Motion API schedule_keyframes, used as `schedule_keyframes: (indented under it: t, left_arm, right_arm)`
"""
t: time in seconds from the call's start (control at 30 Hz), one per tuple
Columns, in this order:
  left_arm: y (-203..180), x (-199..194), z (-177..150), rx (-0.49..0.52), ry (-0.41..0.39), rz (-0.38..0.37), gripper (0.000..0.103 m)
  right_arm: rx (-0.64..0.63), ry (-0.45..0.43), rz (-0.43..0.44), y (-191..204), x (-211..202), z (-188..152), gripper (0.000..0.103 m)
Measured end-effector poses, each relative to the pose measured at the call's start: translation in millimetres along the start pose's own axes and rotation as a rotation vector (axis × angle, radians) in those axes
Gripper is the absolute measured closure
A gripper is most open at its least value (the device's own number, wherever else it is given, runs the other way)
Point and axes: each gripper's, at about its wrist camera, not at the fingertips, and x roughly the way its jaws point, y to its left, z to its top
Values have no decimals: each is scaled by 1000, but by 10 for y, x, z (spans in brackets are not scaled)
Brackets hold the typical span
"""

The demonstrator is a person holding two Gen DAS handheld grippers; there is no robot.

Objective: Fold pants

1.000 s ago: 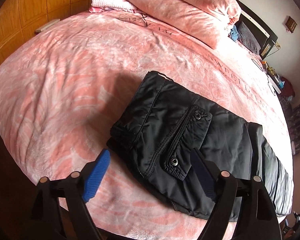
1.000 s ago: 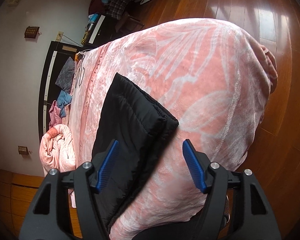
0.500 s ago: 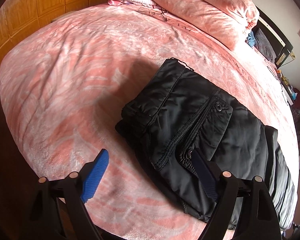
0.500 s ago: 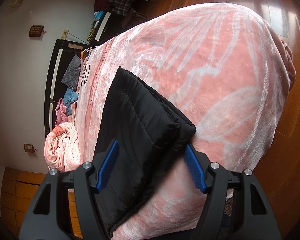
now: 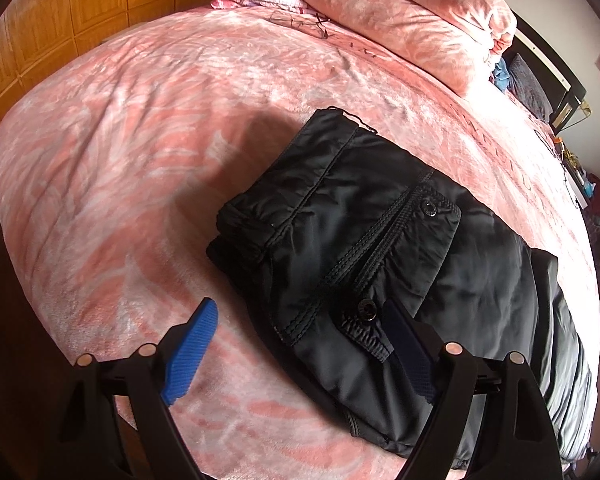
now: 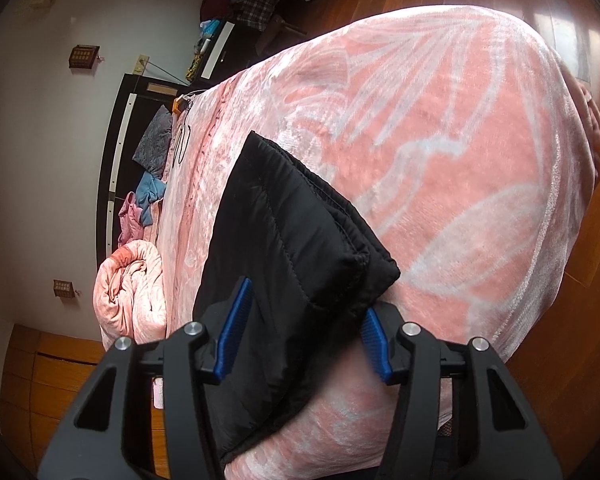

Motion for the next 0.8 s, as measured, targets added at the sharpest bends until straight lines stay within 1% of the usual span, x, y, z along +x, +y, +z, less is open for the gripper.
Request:
schedule_keyframes:
  t: [0.03, 0.1, 0.2, 0.3, 0.47, 0.6, 0.8]
  left_arm:
    - [-3, 3, -1, 1, 0, 1, 18]
    - [-3, 8, -1, -1, 1, -1, 18]
    - [1, 11, -7, -1, 2, 1, 18]
    - [18, 3, -19, -8, -5, 3, 18]
    - [38, -27, -50, -9, -25, 8, 18]
    - [46, -83, -76, -17, -59, 18, 18]
    - [9, -159, -138, -9, -101, 26, 18]
  right_arm:
    - [-6, -1, -2, 26, -1, 2, 55]
    - [-16, -4, -11, 61, -10, 8, 66]
    - [-33, -5, -22, 119, -35, 15, 76]
    - [-64, -13, -41, 226, -78, 13, 81]
    - [-115, -42, -58, 483, -156, -23, 85]
    - [-169, -69, -84, 743, -230, -71, 86]
    - [-293, -118, -126, 1274, -382, -240, 87]
